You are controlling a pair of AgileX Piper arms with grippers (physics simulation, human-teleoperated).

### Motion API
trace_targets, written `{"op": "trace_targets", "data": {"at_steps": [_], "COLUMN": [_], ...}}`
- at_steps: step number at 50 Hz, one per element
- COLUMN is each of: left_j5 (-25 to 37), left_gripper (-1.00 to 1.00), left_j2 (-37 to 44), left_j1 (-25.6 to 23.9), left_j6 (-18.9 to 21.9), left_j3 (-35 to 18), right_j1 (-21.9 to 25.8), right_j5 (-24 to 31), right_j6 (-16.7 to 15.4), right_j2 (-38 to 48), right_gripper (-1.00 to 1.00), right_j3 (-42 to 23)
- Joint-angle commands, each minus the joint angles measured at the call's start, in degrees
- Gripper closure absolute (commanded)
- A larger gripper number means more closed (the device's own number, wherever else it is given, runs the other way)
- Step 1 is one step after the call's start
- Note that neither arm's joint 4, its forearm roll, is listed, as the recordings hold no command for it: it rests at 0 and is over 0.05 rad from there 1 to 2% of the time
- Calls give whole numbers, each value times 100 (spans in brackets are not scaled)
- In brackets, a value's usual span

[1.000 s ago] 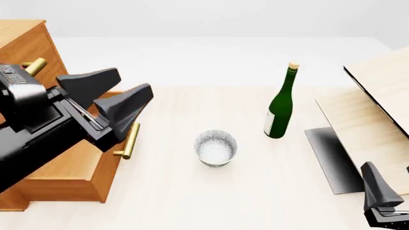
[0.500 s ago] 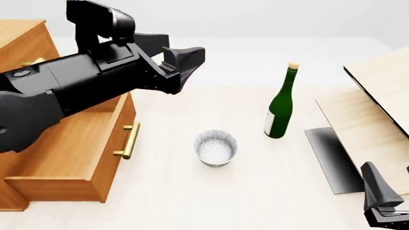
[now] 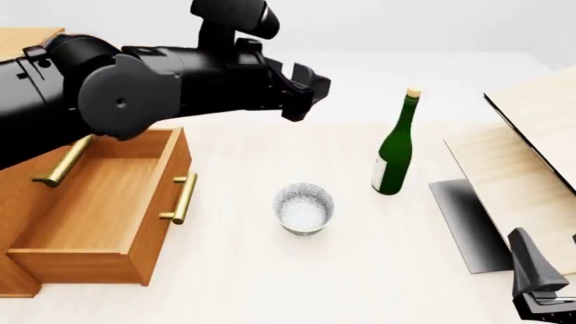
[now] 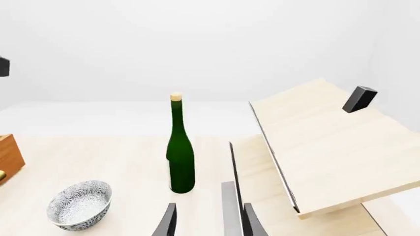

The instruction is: Put the bowl in the bottom drawer of the cabinet.

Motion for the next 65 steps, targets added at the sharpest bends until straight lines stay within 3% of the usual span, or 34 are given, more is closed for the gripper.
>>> {"op": "trace_targets", "data": {"at_steps": [1, 42, 65], "left_j5": [515, 914, 809], "left_gripper": [-100, -100, -100], "left_j2": [531, 1528, 2153], "left_j1": [174, 236, -63], "left_j6": [-166, -480, -818], "left_j3": [-388, -692, -764], "right_j1": [0, 1, -1], "right_j5": [0, 0, 0], "right_j6": [0, -1, 0], "right_j2": [0, 0, 0], "right_gripper": [-100, -100, -100], "right_j3": [0, 0, 0]}}
